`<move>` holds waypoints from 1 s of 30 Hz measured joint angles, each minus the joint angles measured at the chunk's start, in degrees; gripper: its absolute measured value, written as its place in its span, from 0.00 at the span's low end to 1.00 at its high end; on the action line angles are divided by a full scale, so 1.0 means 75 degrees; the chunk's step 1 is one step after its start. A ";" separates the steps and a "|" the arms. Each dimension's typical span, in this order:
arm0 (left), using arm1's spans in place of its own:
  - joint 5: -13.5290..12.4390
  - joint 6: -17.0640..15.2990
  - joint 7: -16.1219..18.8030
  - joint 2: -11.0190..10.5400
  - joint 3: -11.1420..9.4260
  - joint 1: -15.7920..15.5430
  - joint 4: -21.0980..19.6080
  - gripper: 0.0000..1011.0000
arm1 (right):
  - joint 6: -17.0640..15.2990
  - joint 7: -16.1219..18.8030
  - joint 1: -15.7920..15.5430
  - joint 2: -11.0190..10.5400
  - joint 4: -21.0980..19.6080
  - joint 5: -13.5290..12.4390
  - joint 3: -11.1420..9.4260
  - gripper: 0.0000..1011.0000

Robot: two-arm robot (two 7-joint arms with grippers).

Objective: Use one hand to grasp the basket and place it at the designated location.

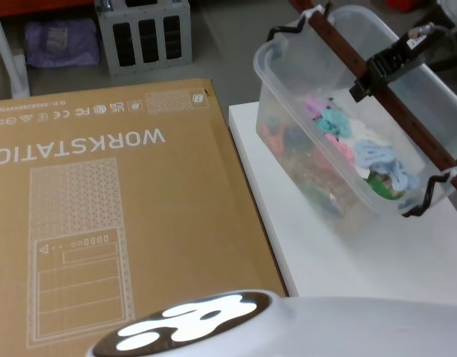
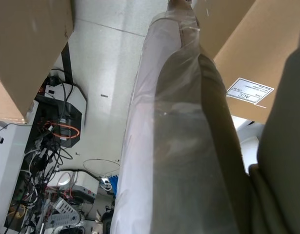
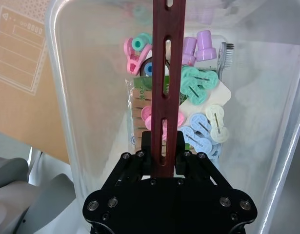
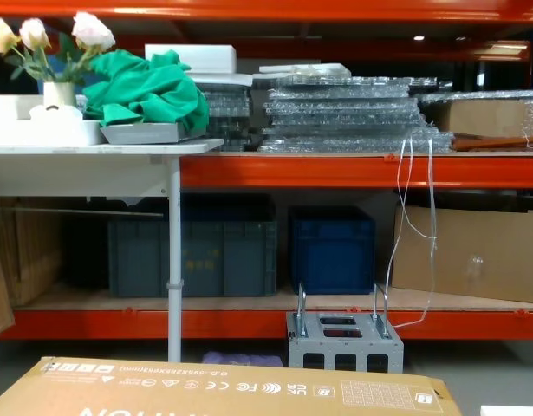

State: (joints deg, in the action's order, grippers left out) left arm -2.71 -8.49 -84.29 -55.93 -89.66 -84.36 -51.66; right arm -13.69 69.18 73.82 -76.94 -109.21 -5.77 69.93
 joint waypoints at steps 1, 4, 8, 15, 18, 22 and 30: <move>0.0000 0.0000 0.0000 0.0001 0.0000 0.0000 0.0001 0.00 | -0.0046 0.0052 -0.0027 -0.0025 0.0001 -0.0028 -0.0010 0.24; 0.0000 0.0000 0.0000 0.0000 0.0000 0.0000 0.0002 0.00 | -0.0106 0.0187 -0.0063 -0.0055 0.0040 -0.0078 -0.0045 0.24; 0.0000 0.0000 0.0000 0.0001 0.0000 0.0001 0.0001 0.00 | -0.0183 0.0553 -0.0075 -0.0031 0.0270 -0.0186 -0.0084 0.24; 0.0000 0.0000 0.0000 0.0000 0.0000 0.0000 0.0001 0.00 | -0.0321 0.0992 -0.0072 0.0036 0.0587 -0.0180 -0.0172 0.24; 0.0000 0.0000 0.0000 0.0000 0.0000 0.0000 0.0002 0.00 | -0.0339 0.1021 -0.0115 0.0040 0.0656 -0.0185 -0.0208 0.24; 0.0000 0.0000 0.0000 0.0000 0.0000 0.0000 0.0002 0.00 | -0.0356 0.1037 -0.0188 0.0058 0.0728 -0.0190 -0.0262 0.24; 0.0000 0.0000 0.0000 0.0000 0.0000 0.0000 0.0001 0.00 | -0.0371 0.1022 -0.0366 0.0102 0.0941 -0.0235 -0.0322 0.24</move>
State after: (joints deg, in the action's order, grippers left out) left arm -2.71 -8.49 -84.30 -55.93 -89.66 -84.36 -51.65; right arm -16.48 76.84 71.08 -76.18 -102.16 -7.53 67.51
